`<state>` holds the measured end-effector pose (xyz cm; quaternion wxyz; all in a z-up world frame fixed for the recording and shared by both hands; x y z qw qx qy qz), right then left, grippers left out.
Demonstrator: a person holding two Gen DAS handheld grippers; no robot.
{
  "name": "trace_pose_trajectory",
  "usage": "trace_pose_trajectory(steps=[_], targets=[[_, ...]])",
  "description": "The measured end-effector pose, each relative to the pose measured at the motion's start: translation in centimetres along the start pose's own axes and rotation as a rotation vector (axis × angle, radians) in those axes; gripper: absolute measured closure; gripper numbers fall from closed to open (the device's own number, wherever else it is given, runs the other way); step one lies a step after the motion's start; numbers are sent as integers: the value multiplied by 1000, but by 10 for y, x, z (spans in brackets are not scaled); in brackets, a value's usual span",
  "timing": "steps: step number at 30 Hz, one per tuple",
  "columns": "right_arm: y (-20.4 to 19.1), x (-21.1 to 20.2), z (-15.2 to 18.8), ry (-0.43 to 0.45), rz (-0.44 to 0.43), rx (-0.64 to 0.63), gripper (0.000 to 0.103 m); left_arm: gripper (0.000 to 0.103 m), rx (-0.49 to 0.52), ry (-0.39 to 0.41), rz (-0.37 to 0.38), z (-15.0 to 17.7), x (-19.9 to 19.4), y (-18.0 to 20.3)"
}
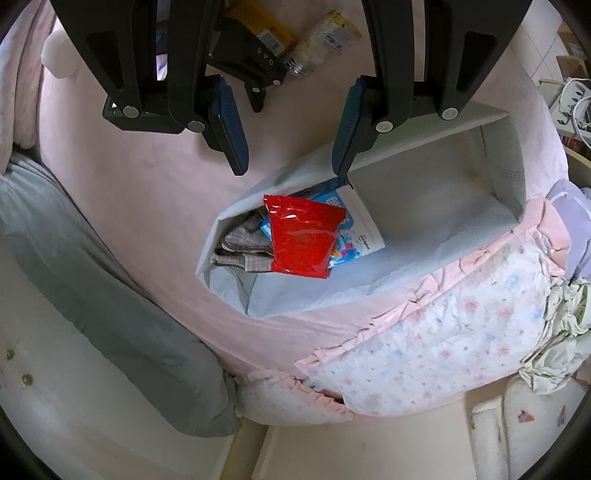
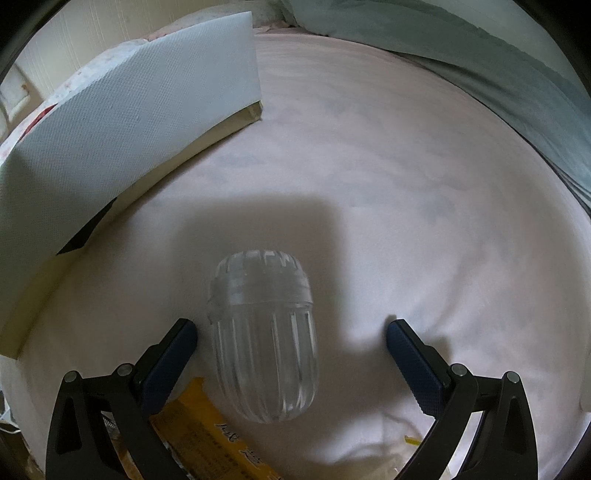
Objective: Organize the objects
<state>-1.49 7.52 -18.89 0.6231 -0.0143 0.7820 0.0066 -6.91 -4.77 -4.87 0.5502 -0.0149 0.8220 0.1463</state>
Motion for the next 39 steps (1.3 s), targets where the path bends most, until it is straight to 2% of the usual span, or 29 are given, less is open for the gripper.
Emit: trace_pose_trajectory(steps=[4, 9, 10, 12, 14, 18, 20, 21, 22, 23, 24, 25, 28, 31, 32, 33, 34, 37, 39], targets=[[1, -2, 1, 16, -7, 15, 0, 56, 1, -11, 5, 1, 3, -1], [7, -7, 6, -1, -63, 164, 0, 56, -8, -12, 13, 0, 1, -5], [6, -7, 5, -31, -64, 160, 0, 56, -11, -11, 15, -1, 0, -6], [4, -3, -2, -154, -55, 112, 0, 56, -15, -10, 18, -1, 0, -7], [6, 1, -8, -226, -44, 141, 0, 56, -17, -14, 24, -2, 1, -7], [5, 6, -11, -354, -33, 150, 0, 56, -5, -16, 22, -2, 2, -6], [8, 5, -12, -379, -54, 161, 1, 56, -7, -14, 22, -3, 2, -8], [12, 1, -13, -369, -70, 182, 6, 56, -13, -14, 24, -3, 2, -9], [17, -2, -13, -361, -66, 202, 18, 56, -19, -14, 27, -3, 2, -11], [21, -7, -14, -354, -64, 212, 33, 56, -21, -16, 29, -4, 3, -11], [24, -11, -14, -346, -75, 217, 44, 56, -23, -18, 31, -4, 3, -12], [27, -14, -15, -340, -82, 224, 63, 56, -23, -21, 33, -4, 4, -12], [40, -24, -14, -325, -154, 268, 68, 56, -14, -23, 37, -3, 4, -10], [48, -36, -16, -288, -184, 282, 73, 56, 2, -20, 49, -2, 3, -6], [50, -45, -17, -259, -222, 284, 76, 56, 7, -20, 58, -2, 3, -4], [52, -52, -18, -239, -260, 291, 86, 56, 17, -25, 80, -2, 3, -1], [56, -61, -18, -208, -328, 308, 93, 56, 23, -33, 102, -1, 3, 1], [74, -77, -15, -125, -486, 385, 93, 56, 42, -79, 212, 3, 5, 12], [81, -91, -4, -71, -618, 486, 93, 56, 51, -99, 277, 5, 6, 20]])
Point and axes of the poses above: each gripper's, at about its wrist camera, not at the fingertips, and x roughly the way its jaws point, y to its right, z to its underside, the point moved 5 cm from there along x, roughly the way its jaws point, and after that the axes turned 12 degrees about -y, right-handed, at the moved point
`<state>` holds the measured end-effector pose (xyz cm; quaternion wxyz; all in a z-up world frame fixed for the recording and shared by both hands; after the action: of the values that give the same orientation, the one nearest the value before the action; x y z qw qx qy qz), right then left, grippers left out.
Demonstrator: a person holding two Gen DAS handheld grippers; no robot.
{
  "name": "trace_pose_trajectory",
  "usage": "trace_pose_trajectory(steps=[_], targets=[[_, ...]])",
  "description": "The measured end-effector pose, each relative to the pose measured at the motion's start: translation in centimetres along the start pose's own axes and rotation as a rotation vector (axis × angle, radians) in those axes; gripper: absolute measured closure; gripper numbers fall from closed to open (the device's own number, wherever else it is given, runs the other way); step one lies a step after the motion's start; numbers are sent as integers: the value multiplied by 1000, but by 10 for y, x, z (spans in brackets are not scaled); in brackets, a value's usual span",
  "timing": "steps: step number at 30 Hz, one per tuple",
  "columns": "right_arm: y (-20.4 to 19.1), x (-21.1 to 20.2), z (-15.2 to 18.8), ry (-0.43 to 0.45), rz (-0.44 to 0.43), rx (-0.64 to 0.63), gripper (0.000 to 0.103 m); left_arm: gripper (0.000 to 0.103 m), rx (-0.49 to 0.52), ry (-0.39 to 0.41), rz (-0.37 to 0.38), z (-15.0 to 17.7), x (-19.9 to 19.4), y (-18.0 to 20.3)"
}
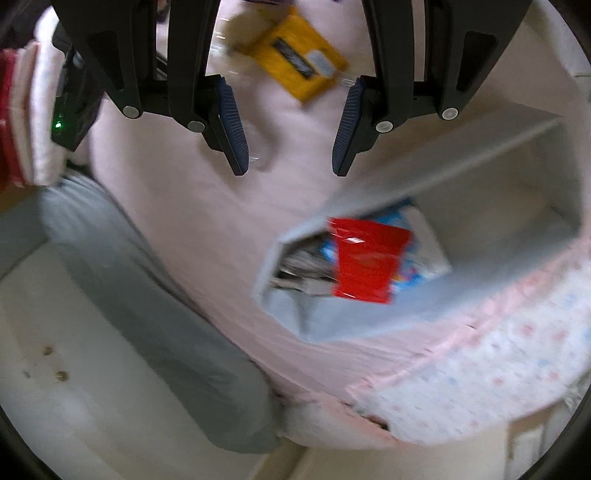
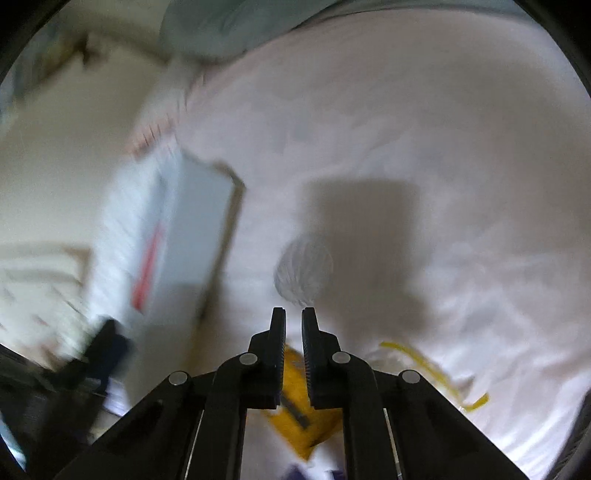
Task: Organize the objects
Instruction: 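Close the right gripper on the clear plastic cup and lift it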
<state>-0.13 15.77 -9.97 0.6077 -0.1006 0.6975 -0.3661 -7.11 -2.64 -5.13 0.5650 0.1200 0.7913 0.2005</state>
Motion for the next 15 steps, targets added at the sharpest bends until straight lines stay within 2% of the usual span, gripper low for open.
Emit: trace_pose_trajectory(steps=[1, 2, 5, 8, 9, 11, 12, 15], targets=[[-3, -6, -18, 17, -57, 22, 93, 56, 15, -8, 23, 1, 2, 5], [-1, -13, -18, 41, -139, 43, 93, 56, 30, -10, 26, 2, 2, 9], [6, -23, -20, 86, -241, 94, 93, 56, 77, 5, -15, 4, 3, 19], [18, -27, -31, 120, -142, 125, 90, 56, 82, 21, -67, 4, 2, 20], [20, -21, -33, 103, -102, 145, 89, 56, 74, 23, -81, 3, 3, 18], [30, -1, -38, 62, -61, 183, 73, 56, 59, 19, -90, 3, 3, 14], [30, 8, -38, 34, -30, 198, 70, 56, 53, 15, -88, 3, 3, 12], [17, 26, -40, -29, 130, 133, 69, 56, 39, 7, -82, 2, 4, 7]])
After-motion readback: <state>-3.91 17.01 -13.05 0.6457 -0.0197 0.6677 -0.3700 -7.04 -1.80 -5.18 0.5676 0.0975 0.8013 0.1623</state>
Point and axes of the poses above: each gripper's, at about its wrist camera, not at the fingertips, and x roughly the way its jaws point, y to its right, z to its underside, the point moved 5 cm from there along x, roughly the way its jaws point, and after that the axes turned 12 degrees about -y, right-handed, at the moved point
